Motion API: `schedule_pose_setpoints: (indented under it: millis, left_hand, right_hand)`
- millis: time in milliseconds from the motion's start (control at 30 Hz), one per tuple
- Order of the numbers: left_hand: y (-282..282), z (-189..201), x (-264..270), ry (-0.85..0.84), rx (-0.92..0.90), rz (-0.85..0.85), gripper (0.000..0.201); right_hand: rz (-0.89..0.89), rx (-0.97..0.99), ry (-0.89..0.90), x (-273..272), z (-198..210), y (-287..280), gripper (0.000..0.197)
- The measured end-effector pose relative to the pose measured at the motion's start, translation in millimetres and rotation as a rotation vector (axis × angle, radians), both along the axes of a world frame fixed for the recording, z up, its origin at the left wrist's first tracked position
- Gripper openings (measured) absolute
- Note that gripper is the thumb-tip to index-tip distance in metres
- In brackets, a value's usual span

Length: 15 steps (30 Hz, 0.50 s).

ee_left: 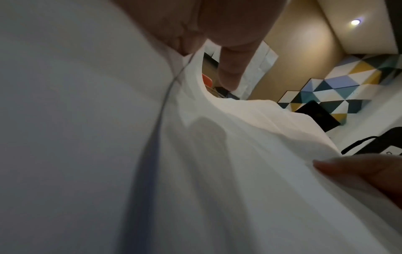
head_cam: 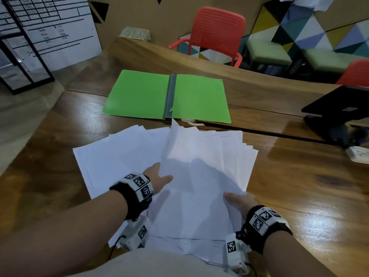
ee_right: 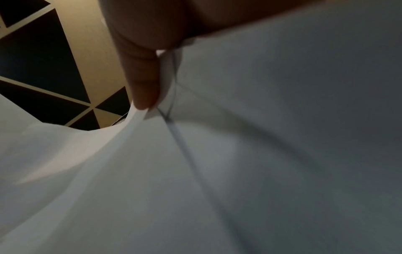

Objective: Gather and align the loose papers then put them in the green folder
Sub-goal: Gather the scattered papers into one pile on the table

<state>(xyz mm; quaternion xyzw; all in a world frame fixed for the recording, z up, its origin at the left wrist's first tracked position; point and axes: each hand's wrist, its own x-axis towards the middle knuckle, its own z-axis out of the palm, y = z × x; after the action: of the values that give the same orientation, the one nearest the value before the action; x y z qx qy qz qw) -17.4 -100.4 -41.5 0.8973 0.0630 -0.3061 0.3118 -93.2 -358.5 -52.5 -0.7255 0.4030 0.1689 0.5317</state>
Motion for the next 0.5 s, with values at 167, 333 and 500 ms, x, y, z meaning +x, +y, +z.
schedule_pose_setpoints:
  millis: [167,333,500]
  left_hand:
    - [53,3,17,-0.083,0.446,0.284,0.075]
    - [101,-10,26,-0.022,0.369,0.572,0.080]
    - [83,8,16,-0.292,-0.063,0.671,0.066]
  right_hand:
    - [-0.002,0.025,0.003,2,-25,-11,0.061]
    - [-0.027,0.054,-0.041,0,-22,-10,0.034]
    - [-0.028,0.075,-0.076,-1,-3,-5,0.029]
